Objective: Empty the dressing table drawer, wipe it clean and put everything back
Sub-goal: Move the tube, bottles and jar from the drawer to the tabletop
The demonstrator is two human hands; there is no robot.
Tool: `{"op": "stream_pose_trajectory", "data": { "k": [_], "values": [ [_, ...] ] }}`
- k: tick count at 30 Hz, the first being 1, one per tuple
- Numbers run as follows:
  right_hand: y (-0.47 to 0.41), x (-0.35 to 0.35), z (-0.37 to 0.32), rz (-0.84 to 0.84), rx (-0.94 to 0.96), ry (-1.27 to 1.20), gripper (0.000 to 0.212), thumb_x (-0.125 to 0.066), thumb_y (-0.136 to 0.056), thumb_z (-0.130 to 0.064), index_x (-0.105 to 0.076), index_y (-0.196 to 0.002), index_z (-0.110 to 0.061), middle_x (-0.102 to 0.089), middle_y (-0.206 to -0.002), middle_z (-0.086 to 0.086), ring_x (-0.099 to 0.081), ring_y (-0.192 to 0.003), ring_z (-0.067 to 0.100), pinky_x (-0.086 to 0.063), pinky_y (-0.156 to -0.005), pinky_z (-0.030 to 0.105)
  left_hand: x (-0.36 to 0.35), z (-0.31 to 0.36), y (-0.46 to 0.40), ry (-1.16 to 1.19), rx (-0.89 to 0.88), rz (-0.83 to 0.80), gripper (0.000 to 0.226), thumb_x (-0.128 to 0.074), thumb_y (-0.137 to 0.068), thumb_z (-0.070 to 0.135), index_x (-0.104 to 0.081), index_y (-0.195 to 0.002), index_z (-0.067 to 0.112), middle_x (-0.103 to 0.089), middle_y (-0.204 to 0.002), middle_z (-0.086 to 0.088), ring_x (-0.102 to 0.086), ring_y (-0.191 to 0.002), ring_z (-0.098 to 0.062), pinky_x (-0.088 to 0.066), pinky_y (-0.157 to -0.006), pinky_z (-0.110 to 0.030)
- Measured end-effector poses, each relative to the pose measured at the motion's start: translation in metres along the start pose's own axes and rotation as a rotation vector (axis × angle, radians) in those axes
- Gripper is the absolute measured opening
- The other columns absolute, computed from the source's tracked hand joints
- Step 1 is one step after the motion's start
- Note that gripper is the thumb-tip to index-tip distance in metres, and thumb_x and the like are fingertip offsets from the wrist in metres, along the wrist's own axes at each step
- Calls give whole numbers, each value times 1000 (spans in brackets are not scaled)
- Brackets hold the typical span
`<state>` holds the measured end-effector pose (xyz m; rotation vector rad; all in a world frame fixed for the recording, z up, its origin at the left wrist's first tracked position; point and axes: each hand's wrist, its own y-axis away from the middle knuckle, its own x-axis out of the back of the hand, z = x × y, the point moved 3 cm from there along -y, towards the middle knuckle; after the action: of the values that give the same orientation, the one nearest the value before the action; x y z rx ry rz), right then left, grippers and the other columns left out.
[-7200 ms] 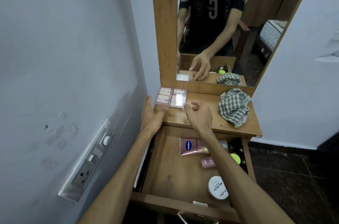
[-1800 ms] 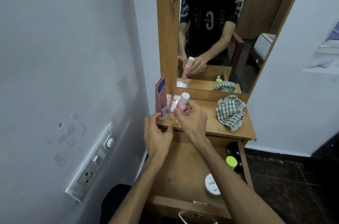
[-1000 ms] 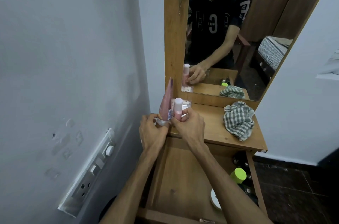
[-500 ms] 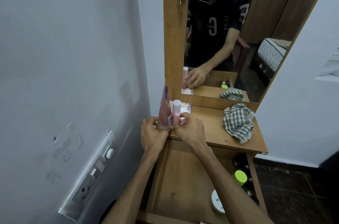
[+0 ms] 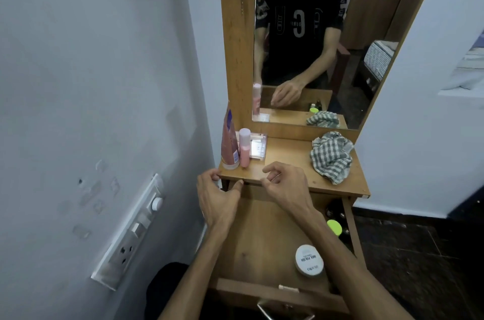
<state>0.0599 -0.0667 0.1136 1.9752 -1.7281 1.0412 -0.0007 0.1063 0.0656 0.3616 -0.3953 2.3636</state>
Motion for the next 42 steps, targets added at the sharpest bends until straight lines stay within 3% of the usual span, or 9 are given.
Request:
{"op": "stream_pose_trajectory", "data": {
  "k": [5,10,15,18,21,28,32,37,42],
  "values": [
    [29,25,25,-103,-11,54,15,-76,-76,-18,-78,-89,-25,-70,-69,-14,-65,-68,1,-58,-84,32,-8,8,35,22,-34,-74,36,-88,-73,22,-64,-100,23,-58,-94,8,-59,-86,-13,-45,-73,-22],
    [68,46,46,-323,-52,269,17,-67,-81,-14,-74,-91,-25,-72,-84,-11,-69,-84,12,-53,-75,26,-35,5,69,-143,-39,-482,25,-84,-72,20,-70,-91,28,-65,-88,11,-62,-81,-10,-53,-74,-26],
    [92,68,54,-338,-25,492,18,-67,-78,-12,-73,-94,-17,-68,-95,4,-64,-96,27,-55,-79,39,-62,1,115,-444,-111,-927,58,-84,-68,32,-67,-124,25,-65,-112,5,-64,-103,-16,-55,-91,-35],
    [98,83,59,-299,-35,456,26,-69,-79,-8,-75,-103,-16,-62,-97,1,-57,-100,23,-45,-77,33,-72,5,130,-550,-186,-1007,57,-86,-61,39,-69,-114,29,-67,-110,3,-65,-101,-20,-54,-82,-32],
    [106,88,64,-268,-7,400,34,-71,-77,-1,-77,-107,-16,-70,-106,3,-57,-104,22,-44,-80,32,-77,9,139,-578,-216,-1016,44,-88,-61,39,-69,-99,28,-65,-108,4,-65,-97,-20,-53,-77,-31],
    [112,86,71,-185,75,319,32,-70,-80,-4,-76,-107,-19,-73,-108,-2,-60,-100,16,-46,-82,29,-80,14,146,-636,-292,-1025,45,-85,-65,38,-69,-106,26,-60,-113,0,-63,-102,-23,-50,-80,-33],
    [113,84,65,-154,76,233,31,-73,-82,-13,-75,-112,-19,-74,-105,-4,-64,-95,15,-55,-88,38,-63,15,132,-544,-191,-895,53,-83,-58,50,-68,-104,29,-59,-111,7,-64,-101,-19,-49,-76,-32],
    [108,64,52,-226,28,136,53,-81,-79,-23,-65,-130,-25,-73,-112,-11,-65,-95,5,-57,-87,30,-32,37,102,-310,-148,-713,49,-82,-62,51,-70,-105,30,-57,-109,7,-60,-97,-12,-55,-84,-37],
    [89,41,26,-143,31,-92,52,-80,-70,-26,-65,-119,-36,-74,-99,-20,-69,-88,3,-58,-81,31,-17,54,69,-162,-161,-532,42,-83,-65,51,-73,-100,30,-60,-102,9,-61,-95,-7,-54,-79,-28]
  ]
}}
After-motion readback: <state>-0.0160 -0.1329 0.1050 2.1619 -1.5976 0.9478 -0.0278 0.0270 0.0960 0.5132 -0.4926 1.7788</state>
